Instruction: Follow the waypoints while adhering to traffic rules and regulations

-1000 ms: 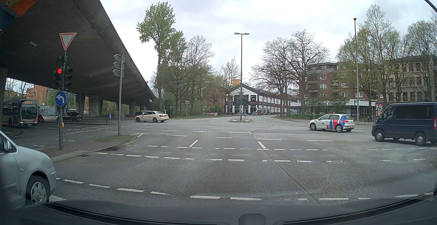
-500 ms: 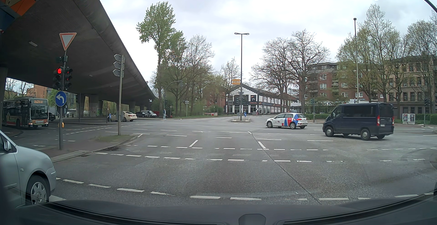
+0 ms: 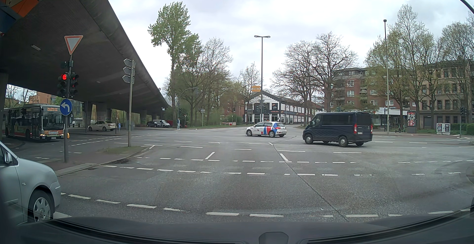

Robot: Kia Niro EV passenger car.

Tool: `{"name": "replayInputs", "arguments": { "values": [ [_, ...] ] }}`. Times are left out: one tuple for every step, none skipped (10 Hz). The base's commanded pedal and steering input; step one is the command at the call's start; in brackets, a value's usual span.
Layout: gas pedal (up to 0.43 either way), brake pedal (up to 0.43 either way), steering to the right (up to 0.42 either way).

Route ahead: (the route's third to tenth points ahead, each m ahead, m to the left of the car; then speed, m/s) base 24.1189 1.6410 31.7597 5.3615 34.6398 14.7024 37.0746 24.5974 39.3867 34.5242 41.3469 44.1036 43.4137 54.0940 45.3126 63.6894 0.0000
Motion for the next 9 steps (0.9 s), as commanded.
{"name": "replayInputs", "arguments": {
  "values": [
    [0.0, 0.28, -0.011],
    [0.0, 0.28, -0.011],
    [0.0, 0.28, -0.011],
    [0.0, 0.28, -0.011],
    [0.0, 0.28, -0.011],
    [0.0, 0.28, -0.011],
    [0.0, 0.28, -0.011],
    [0.0, 0.28, -0.011],
    [0.0, 0.28, -0.011]
  ]
}}
